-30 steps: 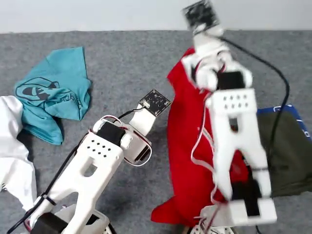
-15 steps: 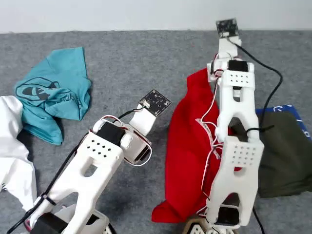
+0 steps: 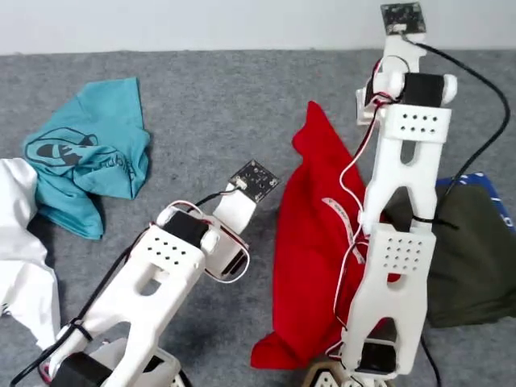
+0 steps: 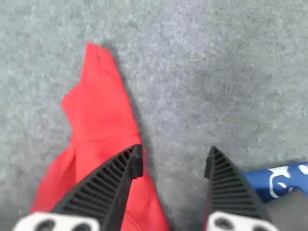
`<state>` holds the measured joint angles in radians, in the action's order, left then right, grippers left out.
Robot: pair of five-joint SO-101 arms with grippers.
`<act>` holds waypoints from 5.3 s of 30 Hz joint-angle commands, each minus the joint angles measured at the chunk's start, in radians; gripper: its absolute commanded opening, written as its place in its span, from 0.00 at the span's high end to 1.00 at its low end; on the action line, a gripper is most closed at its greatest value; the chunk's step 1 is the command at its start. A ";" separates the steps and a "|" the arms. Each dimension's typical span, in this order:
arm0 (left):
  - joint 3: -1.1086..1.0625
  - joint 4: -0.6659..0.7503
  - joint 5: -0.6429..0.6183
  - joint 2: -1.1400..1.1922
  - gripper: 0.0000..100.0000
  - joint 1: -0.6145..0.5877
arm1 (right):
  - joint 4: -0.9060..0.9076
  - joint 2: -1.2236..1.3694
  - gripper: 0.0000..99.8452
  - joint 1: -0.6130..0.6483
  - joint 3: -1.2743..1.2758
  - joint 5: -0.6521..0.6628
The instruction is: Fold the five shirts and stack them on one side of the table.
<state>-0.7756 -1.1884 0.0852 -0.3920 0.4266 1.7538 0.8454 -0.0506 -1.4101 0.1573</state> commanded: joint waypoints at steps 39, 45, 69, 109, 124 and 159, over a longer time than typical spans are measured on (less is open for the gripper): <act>0.616 -0.163 0.026 0.801 0.99 0.264 | 0.036 -0.638 0.82 -0.139 0.852 0.077; 0.823 -0.328 0.049 0.801 0.99 0.195 | 0.036 -0.638 0.82 -0.188 0.852 0.077; 0.895 -0.413 0.055 0.816 0.84 0.199 | 0.036 -0.645 0.82 -0.289 0.852 0.077; 1.072 -0.494 0.109 0.802 0.99 -0.020 | 0.039 -0.713 0.82 -0.314 0.858 0.072; 1.534 -0.494 0.112 0.815 0.99 -0.315 | 0.041 -0.713 0.82 -0.309 0.862 0.071; 0.674 -0.012 0.109 0.816 0.88 -0.285 | 0.039 -0.714 0.82 -0.308 0.930 0.071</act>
<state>-0.1036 -1.2620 0.1910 0.4304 0.2516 1.7553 0.1918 -0.3514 -0.4772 0.2248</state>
